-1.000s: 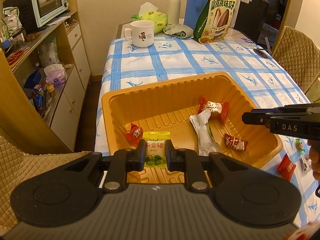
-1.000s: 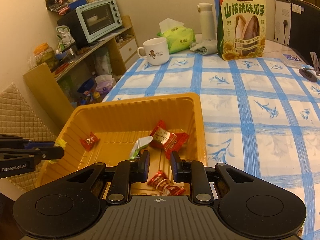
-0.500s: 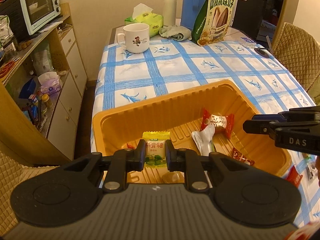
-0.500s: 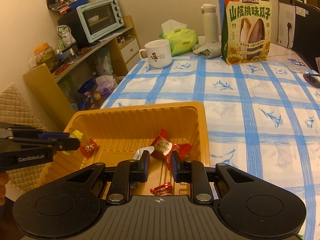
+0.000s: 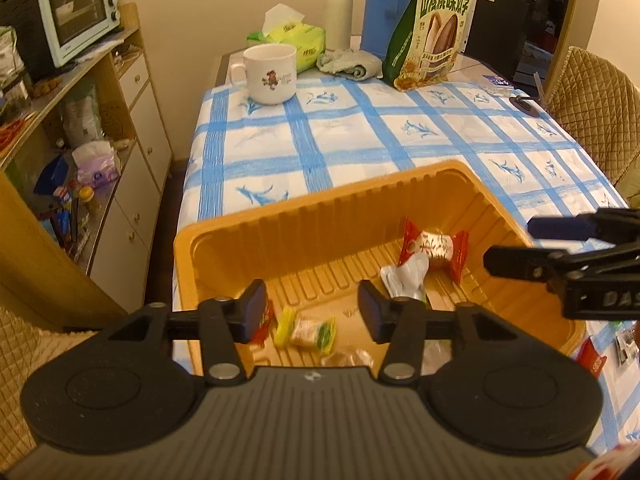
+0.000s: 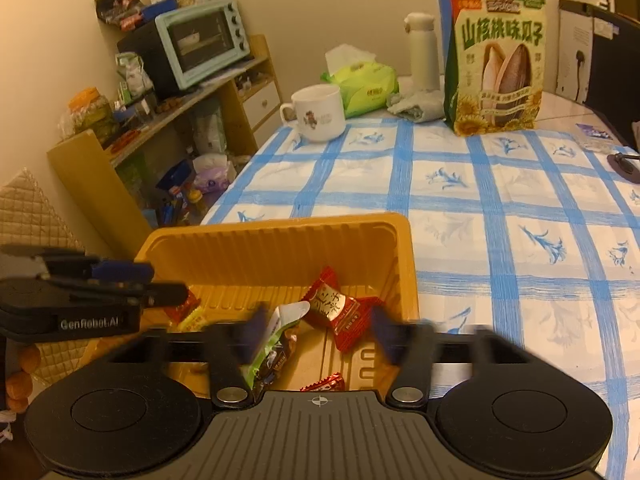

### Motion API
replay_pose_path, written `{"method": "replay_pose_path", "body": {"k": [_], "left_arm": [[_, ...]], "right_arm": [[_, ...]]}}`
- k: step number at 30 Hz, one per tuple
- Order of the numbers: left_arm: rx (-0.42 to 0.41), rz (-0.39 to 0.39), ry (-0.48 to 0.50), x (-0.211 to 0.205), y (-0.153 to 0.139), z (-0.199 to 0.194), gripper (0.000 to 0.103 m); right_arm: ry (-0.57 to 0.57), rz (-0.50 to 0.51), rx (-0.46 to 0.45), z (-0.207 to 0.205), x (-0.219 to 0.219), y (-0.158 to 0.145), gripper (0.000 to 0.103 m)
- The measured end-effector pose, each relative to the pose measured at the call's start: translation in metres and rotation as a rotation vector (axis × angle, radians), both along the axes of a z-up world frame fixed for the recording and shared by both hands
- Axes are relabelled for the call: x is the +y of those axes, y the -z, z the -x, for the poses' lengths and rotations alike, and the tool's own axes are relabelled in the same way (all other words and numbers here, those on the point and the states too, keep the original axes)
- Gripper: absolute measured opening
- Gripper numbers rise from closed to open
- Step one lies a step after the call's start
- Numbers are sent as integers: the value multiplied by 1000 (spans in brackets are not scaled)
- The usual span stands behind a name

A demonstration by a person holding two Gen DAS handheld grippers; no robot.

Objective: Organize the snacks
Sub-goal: 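Move both tools back toward the remaining snacks on the tablecloth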

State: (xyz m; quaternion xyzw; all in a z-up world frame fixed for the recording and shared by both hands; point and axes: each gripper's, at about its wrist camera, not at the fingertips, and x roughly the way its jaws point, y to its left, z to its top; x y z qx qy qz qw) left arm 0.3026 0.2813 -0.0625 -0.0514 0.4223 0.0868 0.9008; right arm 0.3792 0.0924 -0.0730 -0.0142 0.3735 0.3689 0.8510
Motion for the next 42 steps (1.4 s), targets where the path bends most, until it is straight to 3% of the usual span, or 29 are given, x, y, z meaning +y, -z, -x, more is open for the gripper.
{"method": "replay_pose_path", "body": {"k": [12, 24, 42], "left_arm": [[-39, 24, -25, -17, -28, 57, 71], [-80, 28, -39, -50, -56, 110, 73], [-68, 37, -40, -142, -63, 170, 73]], "right_arm": [[-36, -31, 17, 27, -21, -14, 91], [-50, -68, -12, 69, -58, -39, 94], [-88, -66, -10, 139, -150, -46, 94]]}}
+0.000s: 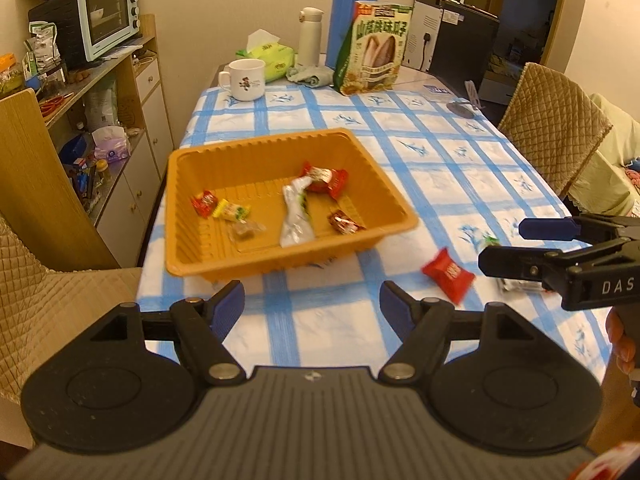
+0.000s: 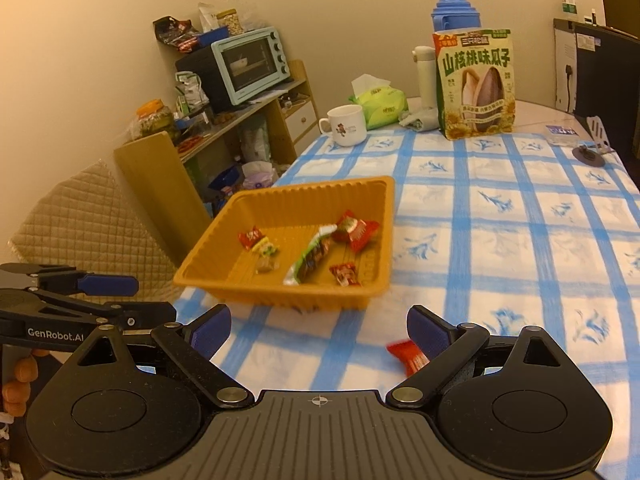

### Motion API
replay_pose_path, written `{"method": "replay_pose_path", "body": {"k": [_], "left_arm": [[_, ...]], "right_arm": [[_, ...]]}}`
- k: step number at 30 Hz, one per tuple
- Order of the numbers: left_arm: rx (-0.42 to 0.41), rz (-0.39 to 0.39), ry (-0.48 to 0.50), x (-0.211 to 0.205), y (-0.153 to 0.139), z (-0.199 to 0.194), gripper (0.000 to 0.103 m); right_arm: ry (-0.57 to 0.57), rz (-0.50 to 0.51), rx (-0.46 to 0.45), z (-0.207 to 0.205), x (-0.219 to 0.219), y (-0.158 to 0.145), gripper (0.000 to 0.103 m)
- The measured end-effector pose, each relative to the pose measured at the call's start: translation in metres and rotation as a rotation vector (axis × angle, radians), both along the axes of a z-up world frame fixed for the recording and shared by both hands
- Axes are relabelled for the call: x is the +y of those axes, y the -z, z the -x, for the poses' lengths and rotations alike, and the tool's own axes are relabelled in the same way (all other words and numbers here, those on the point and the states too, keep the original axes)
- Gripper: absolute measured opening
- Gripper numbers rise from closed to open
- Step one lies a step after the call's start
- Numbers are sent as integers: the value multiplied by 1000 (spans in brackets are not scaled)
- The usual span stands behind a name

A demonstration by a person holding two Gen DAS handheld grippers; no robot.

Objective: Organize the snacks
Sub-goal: 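Move both tools back toward the remaining snacks on the tablecloth, then grasp the clear packet of dark seaweed strips with the right gripper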

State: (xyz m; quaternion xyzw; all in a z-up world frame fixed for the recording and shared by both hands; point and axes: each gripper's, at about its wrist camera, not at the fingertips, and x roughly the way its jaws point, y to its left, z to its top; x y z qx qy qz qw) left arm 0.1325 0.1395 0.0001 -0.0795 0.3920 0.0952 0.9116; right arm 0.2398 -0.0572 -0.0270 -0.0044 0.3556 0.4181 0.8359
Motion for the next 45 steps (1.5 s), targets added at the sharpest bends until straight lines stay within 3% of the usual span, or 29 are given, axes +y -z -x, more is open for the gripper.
{"method": "replay_pose_path", "body": {"k": [25, 45], "left_arm": [[54, 35, -12, -110, 25, 23, 73], [98, 25, -1, -139, 43, 1, 73]], "right_arm": [[-3, 78, 43, 21, -120, 29, 94], [49, 151, 21, -10, -166, 53, 94]]}}
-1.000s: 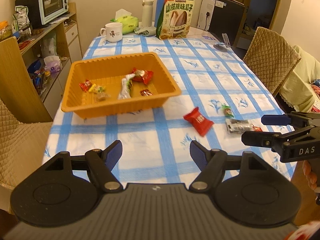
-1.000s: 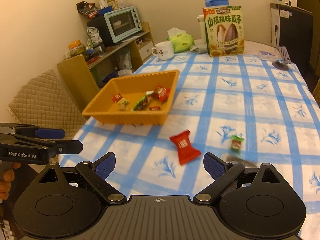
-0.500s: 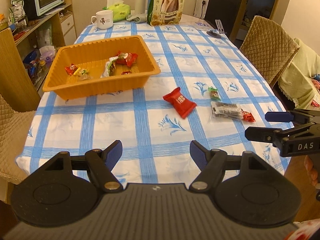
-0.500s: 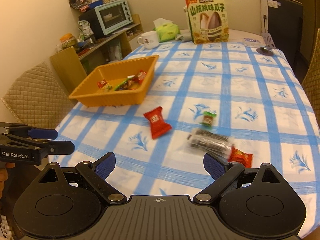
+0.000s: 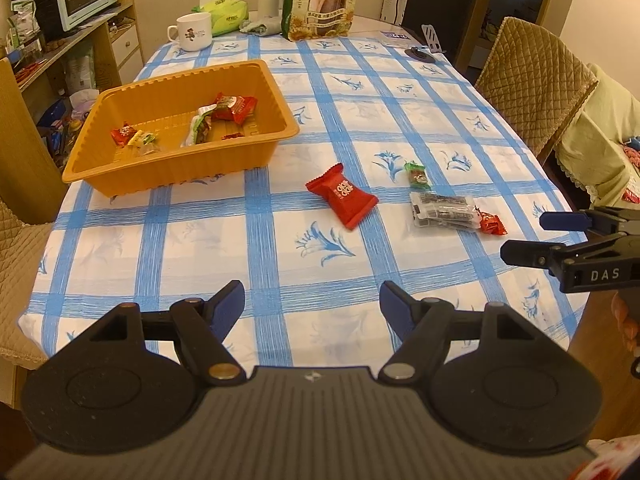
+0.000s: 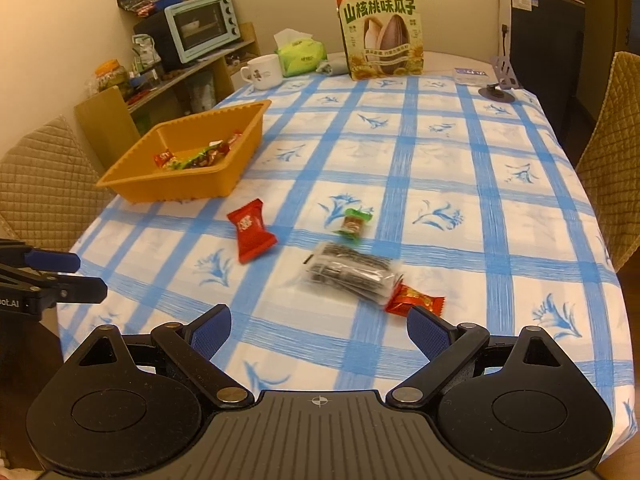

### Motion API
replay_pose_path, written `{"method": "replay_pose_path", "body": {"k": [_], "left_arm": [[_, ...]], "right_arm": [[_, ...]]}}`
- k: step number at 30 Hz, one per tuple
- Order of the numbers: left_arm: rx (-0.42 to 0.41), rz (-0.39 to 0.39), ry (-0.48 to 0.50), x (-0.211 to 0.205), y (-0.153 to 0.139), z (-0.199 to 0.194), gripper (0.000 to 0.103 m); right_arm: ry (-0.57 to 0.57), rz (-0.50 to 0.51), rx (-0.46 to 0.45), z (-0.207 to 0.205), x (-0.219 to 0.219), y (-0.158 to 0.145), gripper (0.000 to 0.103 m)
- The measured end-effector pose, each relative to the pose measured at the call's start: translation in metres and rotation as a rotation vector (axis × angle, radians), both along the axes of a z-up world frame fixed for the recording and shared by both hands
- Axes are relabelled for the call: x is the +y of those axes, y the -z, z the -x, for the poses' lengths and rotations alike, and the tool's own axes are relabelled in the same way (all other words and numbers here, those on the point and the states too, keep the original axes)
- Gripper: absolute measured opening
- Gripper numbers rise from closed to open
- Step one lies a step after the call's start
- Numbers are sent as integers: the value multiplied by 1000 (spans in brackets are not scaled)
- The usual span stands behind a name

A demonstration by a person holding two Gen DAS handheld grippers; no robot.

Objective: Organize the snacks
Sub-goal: 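Grasp the clear packet of dark seaweed strips with the right gripper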

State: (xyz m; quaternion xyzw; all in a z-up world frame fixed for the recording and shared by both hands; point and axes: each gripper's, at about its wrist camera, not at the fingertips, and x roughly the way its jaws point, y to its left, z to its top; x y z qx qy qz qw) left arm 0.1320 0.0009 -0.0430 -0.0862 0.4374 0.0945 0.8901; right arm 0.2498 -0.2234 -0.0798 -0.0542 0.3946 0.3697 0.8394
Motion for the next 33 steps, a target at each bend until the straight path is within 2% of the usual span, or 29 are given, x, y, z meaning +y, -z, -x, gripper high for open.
{"method": "replay_pose_path", "body": {"k": [11, 22, 33], "left_arm": [[6, -9, 8, -1, 8, -17, 73], [28, -5, 0, 9, 22, -42, 73], [51, -8, -5, 18, 30, -58, 73]], "right_arm": [[-36, 40, -38, -28, 1, 14, 94], [-167, 73, -93, -56, 23, 34, 93], [-346, 160, -105, -76, 49, 55, 74]]}}
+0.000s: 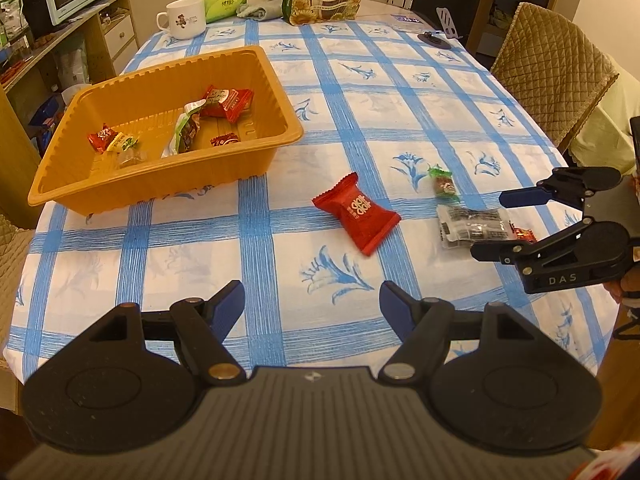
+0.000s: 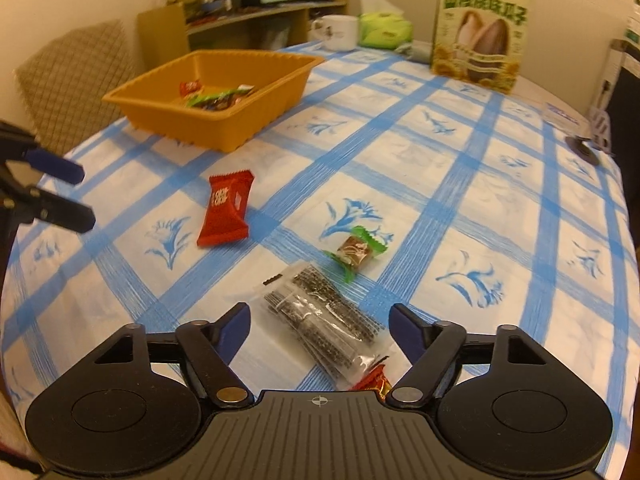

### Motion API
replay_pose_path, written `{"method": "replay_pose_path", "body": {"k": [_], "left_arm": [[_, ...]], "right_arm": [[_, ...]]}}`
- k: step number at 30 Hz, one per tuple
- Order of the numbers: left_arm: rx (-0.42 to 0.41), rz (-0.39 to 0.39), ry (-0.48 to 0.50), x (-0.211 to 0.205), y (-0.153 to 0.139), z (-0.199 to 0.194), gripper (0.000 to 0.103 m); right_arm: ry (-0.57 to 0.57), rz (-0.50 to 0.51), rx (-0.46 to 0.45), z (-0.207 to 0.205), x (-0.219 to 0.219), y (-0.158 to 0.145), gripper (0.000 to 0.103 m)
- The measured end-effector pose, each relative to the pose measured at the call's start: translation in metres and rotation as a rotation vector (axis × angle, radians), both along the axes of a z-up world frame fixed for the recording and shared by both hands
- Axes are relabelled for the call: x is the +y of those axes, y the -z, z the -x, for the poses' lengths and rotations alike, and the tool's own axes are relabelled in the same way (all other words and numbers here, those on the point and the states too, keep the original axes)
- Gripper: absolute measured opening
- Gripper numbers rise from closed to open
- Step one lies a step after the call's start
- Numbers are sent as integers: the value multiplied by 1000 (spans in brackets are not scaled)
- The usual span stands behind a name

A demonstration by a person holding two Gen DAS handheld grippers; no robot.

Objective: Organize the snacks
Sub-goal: 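Grasp the clear packet of dark seaweed strips with the right gripper, then grasp the red packet with the left gripper while the right lifts the seaweed packet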

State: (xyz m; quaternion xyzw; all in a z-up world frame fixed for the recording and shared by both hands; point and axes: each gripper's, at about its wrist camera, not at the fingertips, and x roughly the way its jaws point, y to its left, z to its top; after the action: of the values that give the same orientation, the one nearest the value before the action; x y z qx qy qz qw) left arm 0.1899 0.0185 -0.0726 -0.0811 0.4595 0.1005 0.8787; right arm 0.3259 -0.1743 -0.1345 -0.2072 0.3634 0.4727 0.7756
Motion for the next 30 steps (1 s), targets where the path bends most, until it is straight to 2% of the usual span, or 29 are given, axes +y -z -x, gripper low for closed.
{"method": "replay_pose_path", "body": {"k": [7, 17, 30], "left_arm": [[14, 0, -6, 5, 4, -4, 73], [16, 2, -28, 13, 6, -3, 73], [16, 2, -36, 17, 6, -2, 73]], "right_arm": [[-44, 23, 1, -8, 10, 7, 70], [-91, 42, 56, -10, 27, 12, 46], [-50, 19, 63, 14, 42, 13, 40]]}}
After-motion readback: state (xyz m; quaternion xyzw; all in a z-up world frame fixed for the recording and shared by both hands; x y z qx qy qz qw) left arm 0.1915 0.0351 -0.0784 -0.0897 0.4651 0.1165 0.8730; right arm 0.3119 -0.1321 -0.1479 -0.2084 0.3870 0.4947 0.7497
